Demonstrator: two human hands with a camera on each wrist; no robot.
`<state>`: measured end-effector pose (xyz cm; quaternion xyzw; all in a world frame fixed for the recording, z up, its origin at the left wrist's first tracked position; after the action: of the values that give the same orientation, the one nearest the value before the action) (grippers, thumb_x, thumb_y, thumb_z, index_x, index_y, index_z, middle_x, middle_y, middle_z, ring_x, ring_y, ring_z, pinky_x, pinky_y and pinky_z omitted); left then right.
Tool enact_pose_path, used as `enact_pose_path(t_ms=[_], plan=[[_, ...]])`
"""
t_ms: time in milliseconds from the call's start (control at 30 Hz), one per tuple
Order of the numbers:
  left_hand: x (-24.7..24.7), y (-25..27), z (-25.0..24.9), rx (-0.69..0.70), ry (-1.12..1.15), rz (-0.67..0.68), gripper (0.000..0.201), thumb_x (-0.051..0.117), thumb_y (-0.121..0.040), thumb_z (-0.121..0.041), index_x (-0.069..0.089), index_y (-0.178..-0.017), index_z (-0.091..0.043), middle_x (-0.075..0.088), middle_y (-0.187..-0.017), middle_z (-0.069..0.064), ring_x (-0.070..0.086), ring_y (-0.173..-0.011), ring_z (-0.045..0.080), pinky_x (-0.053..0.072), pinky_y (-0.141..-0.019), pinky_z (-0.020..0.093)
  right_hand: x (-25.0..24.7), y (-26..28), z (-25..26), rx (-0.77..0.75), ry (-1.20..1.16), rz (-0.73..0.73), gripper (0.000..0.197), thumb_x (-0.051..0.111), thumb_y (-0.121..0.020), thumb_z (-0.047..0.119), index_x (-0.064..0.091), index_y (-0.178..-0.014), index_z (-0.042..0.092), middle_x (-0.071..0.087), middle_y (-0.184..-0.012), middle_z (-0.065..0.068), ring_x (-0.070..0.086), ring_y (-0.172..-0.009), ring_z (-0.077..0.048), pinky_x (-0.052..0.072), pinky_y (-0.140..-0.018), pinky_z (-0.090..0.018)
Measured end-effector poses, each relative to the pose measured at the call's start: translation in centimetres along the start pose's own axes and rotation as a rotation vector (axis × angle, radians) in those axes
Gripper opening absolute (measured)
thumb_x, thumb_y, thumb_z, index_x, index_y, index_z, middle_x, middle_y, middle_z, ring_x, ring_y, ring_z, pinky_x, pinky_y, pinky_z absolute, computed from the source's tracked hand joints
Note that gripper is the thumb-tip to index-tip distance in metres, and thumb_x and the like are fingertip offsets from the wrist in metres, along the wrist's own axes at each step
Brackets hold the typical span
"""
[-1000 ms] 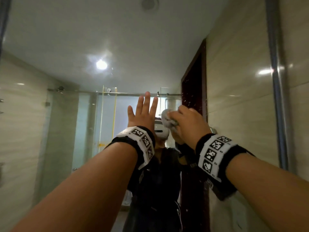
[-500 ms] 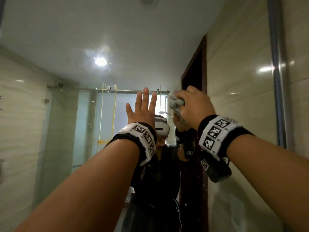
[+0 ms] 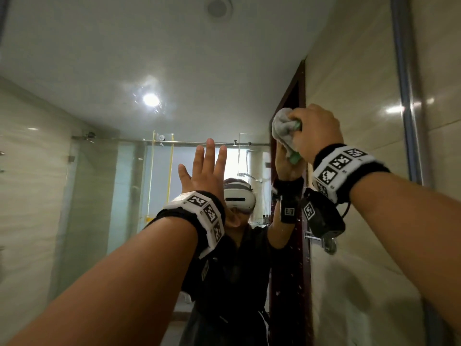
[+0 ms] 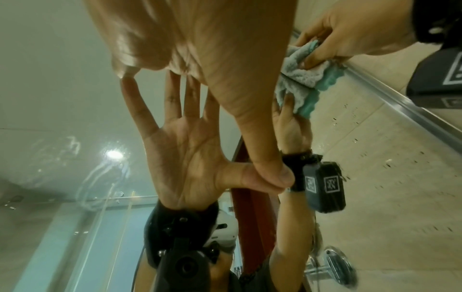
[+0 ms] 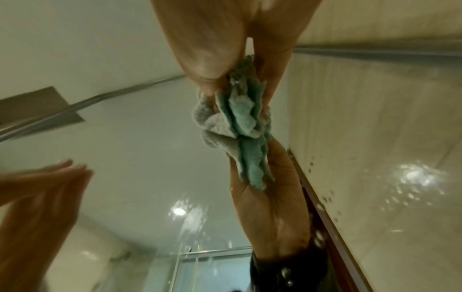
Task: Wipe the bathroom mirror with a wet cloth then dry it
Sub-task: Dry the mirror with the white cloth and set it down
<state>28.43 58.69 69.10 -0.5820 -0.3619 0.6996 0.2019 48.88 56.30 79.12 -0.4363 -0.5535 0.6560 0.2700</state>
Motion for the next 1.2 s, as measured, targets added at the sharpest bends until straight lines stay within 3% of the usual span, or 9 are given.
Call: enact_pose_path(t_ms=[167,267,433,533,667,833,933,1067,1200], plan=[[-0.3,0.3,-0.1,0.002,0.014,0.010,0.159,0.080,-0.040,-0.072,-0.033,-0.141,-0.022,-0.039,-0.148,0.005,-0.027,-0.141,0.026,0.004,-0.112,0.059,2.6,4.3,1.6,-0.088,-0.030,-0.027,0.037,0.056,-0.086,0.011,0.056,-0.121,0.023,0.051,-0.108,-0.004,0.051,-0.095,-0.024,0.044,-0.083,-0.029],[-0.5,0.5,-0.1,-0.002,0.027,-0.004,0.152,0.080,-0.050,-0.068,-0.033,-0.141,-0.021,-0.039,-0.148,0.004,-0.027,-0.141,0.025,0.006,-0.113,0.059,4.3,8.4,2.3,-0.184,-0.061,0.081,0.041,0.057,-0.086,0.011,0.054,-0.124,0.025,0.051,-0.112,0.003,0.048,-0.102,-0.018,0.037,-0.089,-0.023],[-0.5,0.6,-0.1,-0.012,0.030,0.026,0.156,0.082,-0.046,-0.067,-0.033,-0.141,-0.022,-0.039,-0.148,0.004,-0.027,-0.141,0.026,0.006,-0.114,0.059,4.8,10.2,2.7,-0.375,-0.028,0.199,0.040,0.060,-0.087,0.015,0.055,-0.126,0.024,0.055,-0.108,0.001,0.044,-0.089,-0.013,0.047,-0.083,-0.029],[-0.8,0.8,-0.2,-0.010,0.045,0.015,0.156,0.082,-0.044,-0.067,-0.029,-0.143,-0.023,-0.036,-0.150,0.003,-0.025,-0.142,0.024,0.006,-0.114,0.058,1.9,5.0,-0.5,-0.148,-0.029,0.034,0.036,0.054,-0.089,0.015,0.053,-0.124,0.026,0.048,-0.101,0.003,0.045,-0.091,-0.015,0.040,-0.084,-0.025],[-0.9,1.0,-0.1,-0.010,0.052,0.017,0.156,0.083,-0.043,-0.066,-0.029,-0.144,-0.024,-0.037,-0.149,0.002,-0.026,-0.141,0.024,0.005,-0.114,0.058,-0.5,1.3,-4.9,0.084,-0.029,-0.086,0.035,0.054,-0.089,0.016,0.057,-0.123,0.021,0.052,-0.108,-0.013,0.053,-0.099,-0.032,0.032,-0.074,-0.025],[-0.8,0.9,-0.2,-0.002,0.080,0.037,0.160,0.082,-0.038,-0.069,-0.031,-0.142,-0.023,-0.038,-0.149,0.002,-0.029,-0.140,0.025,0.001,-0.114,0.060,1.5,6.1,-3.1,0.024,-0.114,-0.084,0.037,0.056,-0.089,0.016,0.055,-0.126,0.021,0.048,-0.100,-0.001,0.049,-0.089,-0.018,0.038,-0.079,-0.022],[-0.9,1.0,-0.2,-0.007,0.069,0.027,0.162,0.082,-0.037,-0.070,-0.032,-0.142,-0.023,-0.039,-0.149,0.002,-0.029,-0.140,0.026,0.000,-0.113,0.060,4.6,11.4,0.4,-0.075,-0.094,0.027,0.043,0.059,-0.087,0.015,0.051,-0.129,0.024,0.051,-0.110,0.003,0.046,-0.093,-0.011,0.039,-0.086,-0.021],[-0.6,1.0,-0.2,-0.009,0.077,0.030,0.161,0.081,-0.039,-0.071,-0.034,-0.140,-0.022,-0.038,-0.149,0.003,-0.029,-0.140,0.026,-0.002,-0.113,0.059,7.3,16.4,4.6,-0.307,-0.159,0.197,0.057,0.077,-0.065,0.004,0.061,-0.117,0.021,0.059,-0.100,-0.002,0.055,-0.081,-0.022,0.055,-0.064,-0.035],[-0.7,1.1,-0.2,-0.006,0.085,0.022,0.161,0.083,-0.038,-0.068,-0.032,-0.141,-0.023,-0.037,-0.149,0.002,-0.028,-0.140,0.026,-0.003,-0.113,0.059,5.8,12.5,2.7,-0.267,-0.049,0.181,0.044,0.063,-0.085,0.013,0.053,-0.126,0.025,0.054,-0.112,-0.002,0.053,-0.095,-0.022,0.046,-0.081,-0.027]])
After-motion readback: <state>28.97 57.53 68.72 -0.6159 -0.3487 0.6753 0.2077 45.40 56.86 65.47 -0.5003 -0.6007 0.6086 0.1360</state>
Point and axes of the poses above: each hand's wrist, its own y-axis away from the middle knuckle, its own x-axis out of the palm, z = x × y, the point moved 8 cm from there along -y, towards the middle knuckle
